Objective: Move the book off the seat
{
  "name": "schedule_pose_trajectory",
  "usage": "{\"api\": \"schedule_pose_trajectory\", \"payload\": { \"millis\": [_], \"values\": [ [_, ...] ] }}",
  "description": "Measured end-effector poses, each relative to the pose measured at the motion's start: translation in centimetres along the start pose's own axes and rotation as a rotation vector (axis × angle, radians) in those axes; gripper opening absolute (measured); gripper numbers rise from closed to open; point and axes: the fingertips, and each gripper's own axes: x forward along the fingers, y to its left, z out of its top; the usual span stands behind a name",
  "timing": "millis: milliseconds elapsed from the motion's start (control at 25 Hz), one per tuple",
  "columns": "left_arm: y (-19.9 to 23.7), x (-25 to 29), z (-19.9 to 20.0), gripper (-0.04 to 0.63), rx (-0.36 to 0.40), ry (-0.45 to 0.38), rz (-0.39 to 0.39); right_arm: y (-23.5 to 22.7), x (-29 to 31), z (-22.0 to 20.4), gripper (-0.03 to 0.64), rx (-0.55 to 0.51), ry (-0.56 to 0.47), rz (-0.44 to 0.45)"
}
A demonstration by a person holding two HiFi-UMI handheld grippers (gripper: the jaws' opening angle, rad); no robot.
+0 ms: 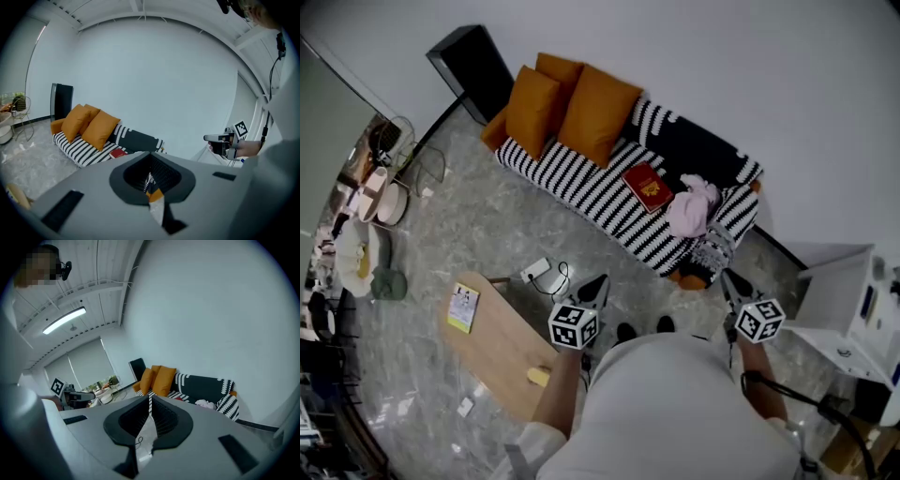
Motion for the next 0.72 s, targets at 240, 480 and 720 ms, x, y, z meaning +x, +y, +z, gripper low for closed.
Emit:
{"api": "schedule_pose_trajectory", "payload": {
  "millis": [240,480,720],
  "values": [
    [-0.1,0.1,-0.3,0.002,0.002,0.006,-0.012,0.4,-0.1,-0.1,0.046,0.007,0.003,0.010],
    [0.1,0.0,-0.3,0.002,0.002,-0.002,-0.031,1.0,-0.3,-0.6,0.048,0.021,0.000,0.002],
    [1.0,-0.7,-0.9,0.002,0.001,0.004,-0.050,2.5,-0.3,-2.0,0.048,0.030,0.022,-0.011]
  ]
}}
